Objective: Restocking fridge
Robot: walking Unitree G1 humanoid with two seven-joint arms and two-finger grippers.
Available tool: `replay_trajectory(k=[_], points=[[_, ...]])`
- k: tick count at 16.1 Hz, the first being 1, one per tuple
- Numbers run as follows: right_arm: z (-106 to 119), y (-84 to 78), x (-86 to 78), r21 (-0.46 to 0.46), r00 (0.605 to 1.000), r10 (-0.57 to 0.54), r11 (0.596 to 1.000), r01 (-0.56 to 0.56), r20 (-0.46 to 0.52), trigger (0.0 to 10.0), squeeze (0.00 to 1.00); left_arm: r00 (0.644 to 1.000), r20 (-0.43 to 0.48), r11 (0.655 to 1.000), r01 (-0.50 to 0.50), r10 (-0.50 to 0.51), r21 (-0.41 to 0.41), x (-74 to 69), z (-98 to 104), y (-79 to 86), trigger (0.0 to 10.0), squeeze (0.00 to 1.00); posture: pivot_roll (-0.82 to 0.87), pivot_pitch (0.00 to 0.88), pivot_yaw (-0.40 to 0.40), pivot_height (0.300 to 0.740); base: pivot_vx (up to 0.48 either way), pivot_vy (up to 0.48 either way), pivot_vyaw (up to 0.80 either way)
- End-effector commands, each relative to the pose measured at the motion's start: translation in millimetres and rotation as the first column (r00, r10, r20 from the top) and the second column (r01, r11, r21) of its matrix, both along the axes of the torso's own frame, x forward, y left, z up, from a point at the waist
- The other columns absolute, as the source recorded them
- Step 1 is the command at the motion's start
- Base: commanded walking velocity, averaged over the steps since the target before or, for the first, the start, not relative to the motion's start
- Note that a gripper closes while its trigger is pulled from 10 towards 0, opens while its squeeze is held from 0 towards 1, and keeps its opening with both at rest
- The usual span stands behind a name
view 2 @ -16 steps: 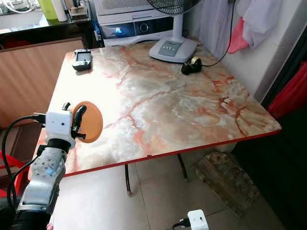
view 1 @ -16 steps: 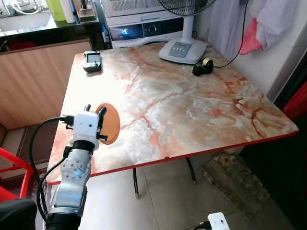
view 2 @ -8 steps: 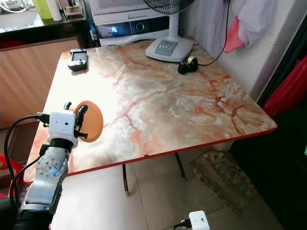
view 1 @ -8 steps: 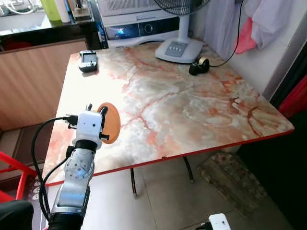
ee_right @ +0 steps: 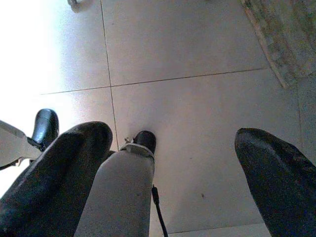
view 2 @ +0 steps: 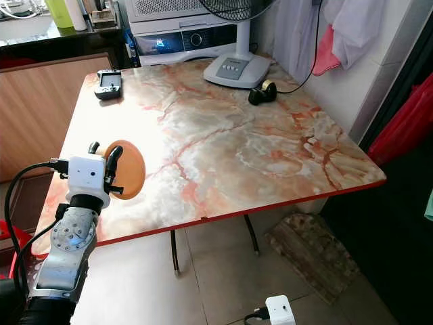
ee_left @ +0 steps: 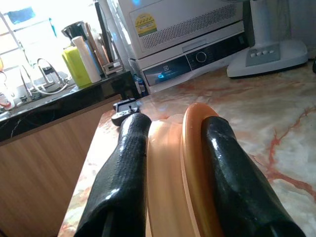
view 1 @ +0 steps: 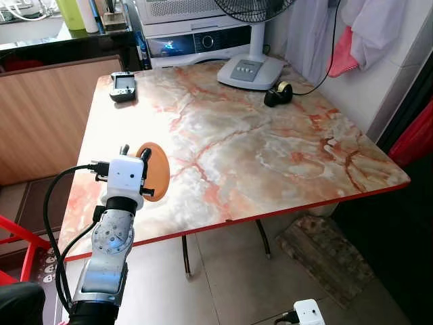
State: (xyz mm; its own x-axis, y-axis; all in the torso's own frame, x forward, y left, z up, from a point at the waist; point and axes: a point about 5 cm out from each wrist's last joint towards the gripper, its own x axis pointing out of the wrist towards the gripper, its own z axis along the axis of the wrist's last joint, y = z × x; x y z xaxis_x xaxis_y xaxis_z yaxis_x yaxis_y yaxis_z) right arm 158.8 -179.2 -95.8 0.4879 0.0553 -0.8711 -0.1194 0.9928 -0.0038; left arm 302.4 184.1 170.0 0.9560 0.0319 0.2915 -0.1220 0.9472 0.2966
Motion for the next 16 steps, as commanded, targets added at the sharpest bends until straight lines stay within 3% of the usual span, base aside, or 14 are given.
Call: replay_trajectory(k=[1, 5, 16], points=[[0.1, 1.0, 0.2, 0.009, 1.000, -0.009, 1.000, 0.009, 0.007, 10.0, 0.00, 1.000, 0.020, 1.000, -0.006, 0.006, -0.009, -0.1, 5.4, -0.1, 10.0, 0.00, 0.00, 0.000, 0.031, 0.740, 0.000, 0.000, 0.00], [0.2, 1.1, 0.5, 0.010, 1.000, -0.015, 1.000, 0.015, 0.008, 10.0, 0.00, 1.000, 0.019, 1.000, -0.001, 0.002, -0.019, 0.3, 5.8, -0.8, 10.0, 0.00, 0.00, 0.000, 0.030, 0.740, 0.000, 0.000, 0.00], [0.1, 0.0, 0.0, 0.008, 1.000, -0.014, 1.000, 0.014, 0.004, 10.0, 0.00, 1.000, 0.016, 0.999, 0.010, -0.009, -0.040, -0.8, 4.1, -2.6, 10.0, 0.00, 0.00, 0.000, 0.026, 0.740, 0.000, 0.355, 0.00]])
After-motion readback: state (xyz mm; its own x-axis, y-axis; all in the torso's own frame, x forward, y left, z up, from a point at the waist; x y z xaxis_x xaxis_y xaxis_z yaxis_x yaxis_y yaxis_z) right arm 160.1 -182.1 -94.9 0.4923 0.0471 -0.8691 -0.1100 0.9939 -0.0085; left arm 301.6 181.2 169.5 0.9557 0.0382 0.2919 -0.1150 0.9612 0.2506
